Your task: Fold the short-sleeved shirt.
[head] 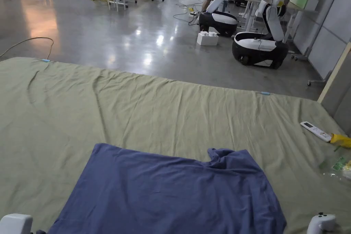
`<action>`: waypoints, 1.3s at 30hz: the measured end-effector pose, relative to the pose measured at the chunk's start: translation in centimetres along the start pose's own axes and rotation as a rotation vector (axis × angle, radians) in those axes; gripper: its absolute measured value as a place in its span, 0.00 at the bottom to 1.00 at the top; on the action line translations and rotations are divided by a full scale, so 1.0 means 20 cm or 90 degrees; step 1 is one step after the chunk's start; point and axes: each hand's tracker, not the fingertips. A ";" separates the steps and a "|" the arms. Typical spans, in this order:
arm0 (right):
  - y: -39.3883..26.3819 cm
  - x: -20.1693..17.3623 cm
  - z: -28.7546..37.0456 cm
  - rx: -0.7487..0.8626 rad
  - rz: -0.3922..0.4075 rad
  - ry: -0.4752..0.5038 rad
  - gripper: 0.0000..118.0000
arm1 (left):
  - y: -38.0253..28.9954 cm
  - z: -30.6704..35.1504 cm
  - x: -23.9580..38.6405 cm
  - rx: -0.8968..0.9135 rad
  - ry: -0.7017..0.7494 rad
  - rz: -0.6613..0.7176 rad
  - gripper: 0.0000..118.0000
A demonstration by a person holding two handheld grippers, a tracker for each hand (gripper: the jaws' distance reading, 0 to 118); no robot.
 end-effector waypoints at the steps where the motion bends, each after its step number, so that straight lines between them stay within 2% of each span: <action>1: -0.01 0.00 -0.03 -0.017 0.008 0.002 0.02 | 0.00 -0.02 0.00 -0.005 0.004 0.004 0.04; 8: -0.03 -0.05 -0.20 -0.116 0.053 -0.005 0.03 | -0.04 -0.22 -0.01 -0.109 0.009 -0.010 0.04; 11: -0.03 -0.07 -0.24 -0.144 0.040 -0.012 0.04 | -0.06 -0.27 0.00 -0.133 0.003 -0.015 0.05; 12: -0.03 -0.07 -0.25 -0.151 0.039 -0.012 0.07 | -0.07 -0.29 0.00 -0.139 0.007 -0.014 0.05; 14: -0.02 -0.07 -0.24 -0.151 0.039 -0.020 0.22 | -0.07 -0.28 0.00 -0.141 0.010 -0.012 0.08; 15: -0.02 -0.07 -0.24 -0.149 0.042 -0.023 0.34 | -0.06 -0.28 0.01 -0.136 0.019 -0.010 0.15; 19: 0.07 -0.05 -0.16 -0.081 0.016 -0.045 0.57 | 0.01 -0.21 -0.01 -0.039 0.004 0.011 0.34; 21: 0.14 -0.06 -0.10 -0.039 0.003 -0.043 0.65 | 0.06 -0.18 -0.01 0.005 -0.009 0.013 0.45; 23: 0.22 -0.07 -0.05 0.035 -0.018 -0.031 0.68 | 0.16 -0.11 0.03 0.057 -0.002 0.007 0.46; 25: 0.30 -0.10 -0.02 0.113 -0.034 -0.021 0.76 | 0.23 -0.07 0.07 0.106 0.000 0.003 0.46; 27: 0.37 -0.14 -0.01 0.146 -0.044 -0.033 0.80 | 0.29 -0.03 0.11 0.151 -0.008 0.001 0.45; 29: 0.44 -0.19 -0.01 0.180 -0.052 -0.021 0.80 | 0.35 0.01 0.17 0.183 -0.037 -0.004 0.42; 32: 0.48 -0.27 0.00 0.266 -0.077 -0.012 0.74 | 0.41 0.05 0.27 0.264 -0.018 -0.026 0.40; 34: 0.50 -0.32 0.02 0.345 -0.073 -0.012 0.65 | 0.43 0.09 0.33 0.312 -0.010 -0.031 0.30; 36: 0.53 -0.37 0.05 0.384 -0.073 -0.025 0.49 | 0.45 0.13 0.37 0.362 -0.004 -0.017 0.15; 38: 0.56 -0.39 0.09 0.461 -0.057 -0.040 0.45 | 0.46 0.14 0.38 0.399 0.000 0.009 0.13; 39: 0.56 -0.40 0.08 0.440 -0.090 -0.017 0.33 | 0.46 0.15 0.38 0.412 0.001 0.006 0.10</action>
